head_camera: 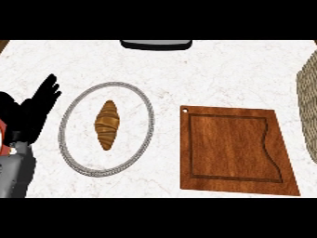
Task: Pick the sweet potato from the cutting board and place it in the basket
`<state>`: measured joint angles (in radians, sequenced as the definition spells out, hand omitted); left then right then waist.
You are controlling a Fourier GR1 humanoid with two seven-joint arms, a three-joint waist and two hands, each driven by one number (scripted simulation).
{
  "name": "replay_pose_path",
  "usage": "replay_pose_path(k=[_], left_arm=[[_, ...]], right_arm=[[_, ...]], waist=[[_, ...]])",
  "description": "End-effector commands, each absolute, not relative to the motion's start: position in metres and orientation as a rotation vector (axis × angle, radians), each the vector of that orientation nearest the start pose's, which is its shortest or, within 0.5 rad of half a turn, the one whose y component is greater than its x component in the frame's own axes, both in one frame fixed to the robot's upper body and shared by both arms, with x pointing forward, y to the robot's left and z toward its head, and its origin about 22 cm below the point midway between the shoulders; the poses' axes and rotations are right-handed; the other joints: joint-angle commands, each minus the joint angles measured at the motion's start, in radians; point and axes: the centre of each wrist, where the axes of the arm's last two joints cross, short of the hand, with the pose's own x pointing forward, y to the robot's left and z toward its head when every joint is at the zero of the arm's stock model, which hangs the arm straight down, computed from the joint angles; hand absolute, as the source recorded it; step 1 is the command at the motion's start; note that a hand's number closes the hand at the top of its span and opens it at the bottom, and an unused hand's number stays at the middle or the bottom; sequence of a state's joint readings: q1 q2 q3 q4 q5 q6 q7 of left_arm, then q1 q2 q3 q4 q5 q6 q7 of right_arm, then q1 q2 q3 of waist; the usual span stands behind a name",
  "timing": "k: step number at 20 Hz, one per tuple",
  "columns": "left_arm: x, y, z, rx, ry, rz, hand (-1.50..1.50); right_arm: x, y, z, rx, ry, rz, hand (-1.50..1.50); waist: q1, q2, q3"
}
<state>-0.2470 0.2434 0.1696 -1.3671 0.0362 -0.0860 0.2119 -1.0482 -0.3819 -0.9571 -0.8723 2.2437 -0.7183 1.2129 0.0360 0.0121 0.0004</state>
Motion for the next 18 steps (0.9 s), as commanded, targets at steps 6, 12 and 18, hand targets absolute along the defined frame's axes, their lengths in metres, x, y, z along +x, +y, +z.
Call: replay_pose_path(k=[6,12,18], left_arm=[[0.298,0.317,0.035,0.203,-1.377,-0.067,0.0],[0.296,0.319,0.036,0.209,-1.355,-0.074,0.0],[0.296,0.294,0.027,0.171,-1.362,-0.082,0.0]], right_arm=[[0.375,-0.353,0.243,-2.007,-0.691,-1.408,-1.5],[0.342,-0.314,0.244,-1.952,-0.68,-1.428,-1.5],[0.317,-0.31,0.234,-1.887,-0.677,-1.351,-1.5]], waist=[[-0.034,-0.02,-0.003],[-0.036,-0.031,-0.003],[-0.023,-0.037,-0.002]])
